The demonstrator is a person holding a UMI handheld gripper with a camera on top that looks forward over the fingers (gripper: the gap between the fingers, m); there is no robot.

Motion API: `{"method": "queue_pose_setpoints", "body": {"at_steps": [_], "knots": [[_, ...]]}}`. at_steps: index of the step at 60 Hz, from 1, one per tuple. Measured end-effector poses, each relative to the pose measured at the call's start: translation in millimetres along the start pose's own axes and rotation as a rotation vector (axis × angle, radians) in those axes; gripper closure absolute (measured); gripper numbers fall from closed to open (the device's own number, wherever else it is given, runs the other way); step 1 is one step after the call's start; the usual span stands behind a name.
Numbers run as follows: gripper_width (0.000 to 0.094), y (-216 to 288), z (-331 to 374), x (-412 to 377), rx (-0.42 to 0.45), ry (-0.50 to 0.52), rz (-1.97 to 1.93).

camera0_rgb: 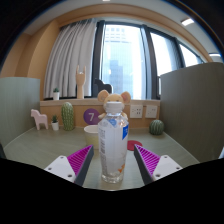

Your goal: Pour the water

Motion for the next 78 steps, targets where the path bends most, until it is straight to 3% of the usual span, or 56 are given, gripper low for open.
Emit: {"method": "queue_pose_setpoints", "body": {"at_steps": [9,17,31,47,53,64,78], "knots": [[0.0183,10.0,-24.2,-1.3,0.017,0.014,0.008],[0.038,10.2,-33.4,-3.9,0.033,0.003,0.021],[0.057,8.0,-32.1,-4.0,0.073,-0.046,0.024],[0.0573,8.7,-32.7,-1.3,0.065,-0.023,0.072],[0.0572,15.9,-43.2,11.6,0.041,-0.06,0.152],[0.0575,54.8,-79.8,57.4,-0.015,-0.235,0.488],[0.0577,105.8,-133.2,65.7,0.025,-0.479,1.124]]}}
Point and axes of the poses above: the point between the fingertips, and its own axes, seen from behind it with the camera up: x to the right, y up, z backward, against the way the camera looks, the point moved 9 cm from there along z, backward, against the way the camera looks, and after that the axes turned 11 degrees about -x, right-handed, at the moved point
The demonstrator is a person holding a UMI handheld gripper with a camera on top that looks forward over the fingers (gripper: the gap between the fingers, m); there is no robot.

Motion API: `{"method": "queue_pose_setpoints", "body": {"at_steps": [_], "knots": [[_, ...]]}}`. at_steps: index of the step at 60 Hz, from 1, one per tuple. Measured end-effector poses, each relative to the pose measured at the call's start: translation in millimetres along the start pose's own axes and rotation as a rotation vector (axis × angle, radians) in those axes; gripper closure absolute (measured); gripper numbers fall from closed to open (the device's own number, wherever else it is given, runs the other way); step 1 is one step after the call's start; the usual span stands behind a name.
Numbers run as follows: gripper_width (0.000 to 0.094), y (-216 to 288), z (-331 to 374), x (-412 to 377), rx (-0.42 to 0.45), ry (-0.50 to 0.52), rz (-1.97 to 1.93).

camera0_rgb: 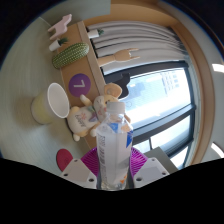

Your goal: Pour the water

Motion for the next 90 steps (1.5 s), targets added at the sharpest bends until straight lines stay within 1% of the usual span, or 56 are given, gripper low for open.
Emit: {"method": "queue_pose_setpoints", "body": {"at_steps": [9,23,31,35,40,52,56,60,61,68,69,70,79,84,90], "knots": [[0.0573,24.9,-20.6,3.4,0.058,-0.136,0.362],[0.0572,50.1,-39.3,-9.9,0.14,-0.282,0.784],[0.0568,61.1,-41.6,-23.0,0.205,-0.379,1.012],[0.057,65.3,-43.1,-27.1,0.222,-0.39,1.074],[0.0573,67.1,-43.2,-30.1,0.218,-0.396,1.084],[0.0572,68.5,-43.4,-19.6,0.209,-0.385,0.962],[0.0572,70.9,-39.3,-5.2,0.206,-0.36,0.787],[0.0575,71.9,-33.7,10.1,0.184,-0.283,0.533],[0.0576,71.5,-29.8,14.3,0.179,-0.278,0.461],[0.0568,68.2,-21.4,47.2,0.157,-0.107,-0.04],[0.0566,69.4,-16.3,44.2,0.147,-0.1,-0.115],[0.0568,65.0,-20.9,53.3,0.154,-0.053,-0.183],[0.0568,41.3,-27.0,72.3,0.103,0.133,-0.741],[0.0567,23.8,-38.4,65.2,0.055,0.245,-0.954],[0.0568,5.4,-48.8,42.5,0.025,0.305,-1.041]]}}
Point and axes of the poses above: the point between the fingertips, and its own axes, seen from behind it with the camera up: x to the right, y up, z backward, against the way the camera looks, the point moved 9 cm from there along z, backward, against the way the camera looks, and after that the axes turned 11 degrees about -x, right-handed, at the moved point
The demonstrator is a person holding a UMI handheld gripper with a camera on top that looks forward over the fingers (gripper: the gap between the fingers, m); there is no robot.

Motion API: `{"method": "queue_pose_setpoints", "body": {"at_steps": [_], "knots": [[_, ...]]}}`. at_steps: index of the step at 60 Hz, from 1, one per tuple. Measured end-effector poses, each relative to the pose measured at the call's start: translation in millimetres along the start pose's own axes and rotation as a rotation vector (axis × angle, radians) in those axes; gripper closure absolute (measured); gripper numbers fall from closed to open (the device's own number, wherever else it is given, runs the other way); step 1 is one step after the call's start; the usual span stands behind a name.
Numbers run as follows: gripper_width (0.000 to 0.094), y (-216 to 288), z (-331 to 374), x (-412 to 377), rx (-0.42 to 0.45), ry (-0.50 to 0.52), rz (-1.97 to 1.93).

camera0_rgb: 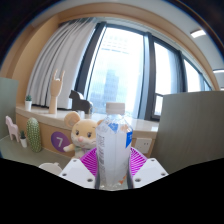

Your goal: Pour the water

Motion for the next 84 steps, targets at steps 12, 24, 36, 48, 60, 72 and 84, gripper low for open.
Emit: {"method": "queue_pose_setpoints", "body": {"at_steps": [12,24,36,48,60,72,84], "knots": [[0.0566,-45.7,-19.7,-5.4,-0.047,0.03,-0.043],[0.0566,-81.0,-31.3,-10.4,-0.082,0.037,-0.083],[0.0547,-82.9,-29.1,-7.3,-0.07,0.04,-0.116],[0.0338,-86.9,-29.8,-6.4,-0.087,0.021,-0.09],[0.0076,-112.6,3.1,-13.2,-0.182,0.044,-0.14],[0.008,-129.9,90.2,-44.2,-0.211,0.084,-0.155],[0.008,-154.0,182.3,-97.9,-0.244,0.165,-0.141]]}}
Point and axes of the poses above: the point between the fingertips, and its own axes, seen from behind it with the camera up: x to the right, y up, z backward, against the way the camera looks, the point moved 9 cm from there along z, backward, against the way the camera looks, and after that the axes turned 11 degrees about -x, right-handed, at the moved point
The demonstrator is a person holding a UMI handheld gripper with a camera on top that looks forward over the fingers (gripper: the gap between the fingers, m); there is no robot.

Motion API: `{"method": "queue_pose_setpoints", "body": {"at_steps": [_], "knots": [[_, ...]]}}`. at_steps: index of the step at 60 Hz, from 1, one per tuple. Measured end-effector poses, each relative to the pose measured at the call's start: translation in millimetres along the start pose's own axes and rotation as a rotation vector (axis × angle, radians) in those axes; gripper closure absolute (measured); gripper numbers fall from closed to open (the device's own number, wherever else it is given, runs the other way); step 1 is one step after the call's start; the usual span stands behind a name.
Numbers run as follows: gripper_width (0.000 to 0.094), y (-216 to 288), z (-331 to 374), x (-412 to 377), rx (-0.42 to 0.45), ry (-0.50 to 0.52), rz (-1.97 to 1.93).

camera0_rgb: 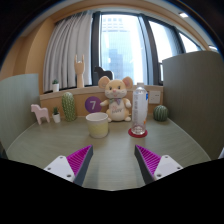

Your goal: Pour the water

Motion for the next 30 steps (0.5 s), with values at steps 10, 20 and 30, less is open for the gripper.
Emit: {"method": "queue_pose_setpoints", "body": {"at_steps": [10,20,30], "knots": [[0.007,-32.6,48.4,-41.9,-0.022,0.044,-0.01],[0.0073,-35.1,84.4,-63.0,-0.024,0.055,-0.004],[0.0074,-18.3,113.4,-75.8,0.009,0.057,0.036]]}}
Point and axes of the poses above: the point between the fingertips, and its own axes, seen from behind it with the camera up: x to the right, y up, z backward, against the way the camera looks, the point moved 9 cm from there along z, backward, against the way the camera looks, and after that the axes turned 11 degrees about -x, right-handed, at the moved point
